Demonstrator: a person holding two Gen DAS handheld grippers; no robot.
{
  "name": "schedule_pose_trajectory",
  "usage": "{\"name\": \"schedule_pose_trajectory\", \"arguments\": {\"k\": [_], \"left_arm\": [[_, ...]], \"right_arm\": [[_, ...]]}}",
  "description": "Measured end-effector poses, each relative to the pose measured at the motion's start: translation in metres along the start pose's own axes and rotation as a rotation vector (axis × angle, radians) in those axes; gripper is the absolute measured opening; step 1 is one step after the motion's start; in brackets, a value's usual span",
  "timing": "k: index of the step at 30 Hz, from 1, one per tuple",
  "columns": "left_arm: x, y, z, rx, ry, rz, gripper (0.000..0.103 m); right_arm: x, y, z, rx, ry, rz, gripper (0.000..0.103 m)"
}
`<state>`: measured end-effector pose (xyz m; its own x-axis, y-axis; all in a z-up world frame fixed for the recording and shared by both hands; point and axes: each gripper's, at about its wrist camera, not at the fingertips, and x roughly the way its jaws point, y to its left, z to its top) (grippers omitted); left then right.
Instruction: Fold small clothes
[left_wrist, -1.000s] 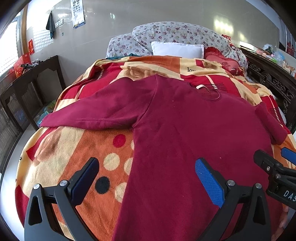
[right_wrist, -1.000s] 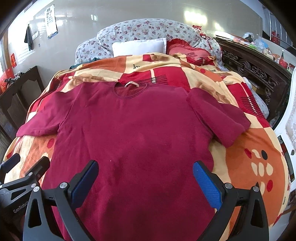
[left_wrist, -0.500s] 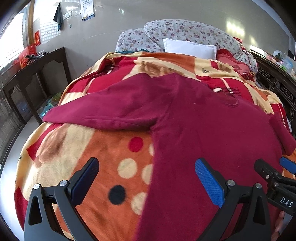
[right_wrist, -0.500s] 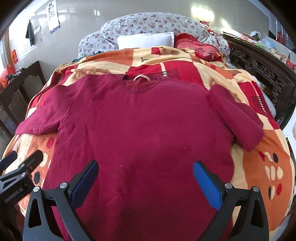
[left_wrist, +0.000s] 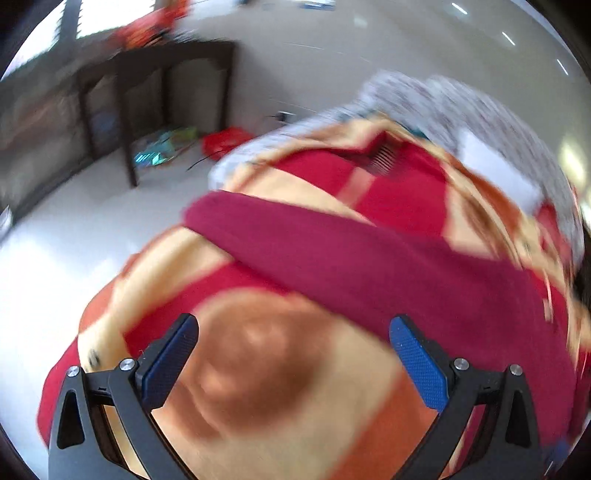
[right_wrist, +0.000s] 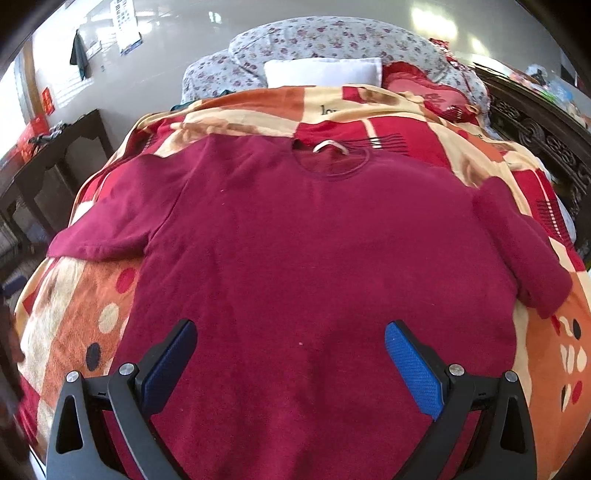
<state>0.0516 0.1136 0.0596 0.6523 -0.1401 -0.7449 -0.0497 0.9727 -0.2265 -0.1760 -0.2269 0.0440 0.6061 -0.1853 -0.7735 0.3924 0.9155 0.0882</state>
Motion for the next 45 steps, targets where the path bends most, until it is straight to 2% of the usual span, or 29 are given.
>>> {"name": "schedule_pose_trajectory", "arguments": {"k": [3, 5, 8, 10, 12, 13, 15, 16, 17, 20, 24, 29, 31, 33, 37, 41, 45], "left_arm": [[0.023, 0.035, 0.024, -0.147, 0.002, 0.002, 0.101], [0.043, 0.051, 0.037, -0.218, 0.036, -0.016, 0.086], [0.071, 0.063, 0.047, -0.273, 0.097, -0.057, 0.076], [0.081, 0.061, 0.048, -0.286, 0.099, -0.071, 0.075], [0.086, 0.059, 0.051, -0.278, 0.078, -0.071, 0.071], [0.089, 0.057, 0.053, -0.273, 0.072, -0.067, 0.064], [0.096, 0.058, 0.058, -0.265, 0.077, -0.043, 0.037], [0.097, 0.058, 0.061, -0.254, 0.078, -0.022, 0.014], [0.098, 0.060, 0.063, -0.251, 0.077, -0.037, 0.010], [0.084, 0.062, 0.067, -0.264, 0.060, -0.098, 0.008], [0.037, 0.036, 0.070, -0.210, -0.014, -0.173, 0.008], [-0.033, -0.036, 0.066, -0.069, -0.097, -0.335, 0.008], [-0.052, -0.067, 0.058, -0.005, -0.114, -0.375, 0.008], [-0.068, -0.108, 0.044, 0.070, -0.107, -0.435, 0.008], [-0.081, -0.182, 0.000, 0.216, -0.044, -0.531, 0.008], [-0.075, -0.249, -0.060, 0.368, 0.005, -0.551, 0.008], [-0.043, -0.289, -0.120, 0.478, 0.101, -0.552, 0.008]], "right_arm": [[0.005, 0.004, 0.001, -0.006, 0.012, 0.011, 0.103], [0.009, 0.006, 0.002, -0.004, 0.025, 0.022, 0.103], [0.013, 0.009, 0.003, -0.006, 0.035, 0.036, 0.103], [0.014, 0.013, 0.004, -0.017, 0.037, 0.037, 0.103], [0.016, 0.016, 0.005, -0.029, 0.040, 0.038, 0.103], [0.017, 0.017, 0.005, -0.033, 0.042, 0.040, 0.103], [0.018, 0.018, 0.005, -0.035, 0.047, 0.042, 0.103], [0.019, 0.017, 0.005, -0.033, 0.049, 0.045, 0.103], [0.019, 0.017, 0.005, -0.030, 0.051, 0.049, 0.103], [0.019, 0.014, 0.005, -0.015, 0.054, 0.059, 0.103], [0.013, 0.009, 0.006, 0.013, 0.039, 0.079, 0.103], [-0.002, -0.001, 0.009, 0.040, 0.019, 0.099, 0.103], [-0.011, -0.009, 0.009, 0.052, 0.003, 0.102, 0.103], [-0.016, -0.019, 0.010, 0.067, -0.002, 0.102, 0.103], [-0.026, -0.048, 0.011, 0.107, -0.006, 0.092, 0.103], [-0.037, -0.079, 0.011, 0.106, -0.018, 0.027, 0.103], [-0.039, -0.114, 0.008, 0.155, -0.009, -0.016, 0.103]]}}
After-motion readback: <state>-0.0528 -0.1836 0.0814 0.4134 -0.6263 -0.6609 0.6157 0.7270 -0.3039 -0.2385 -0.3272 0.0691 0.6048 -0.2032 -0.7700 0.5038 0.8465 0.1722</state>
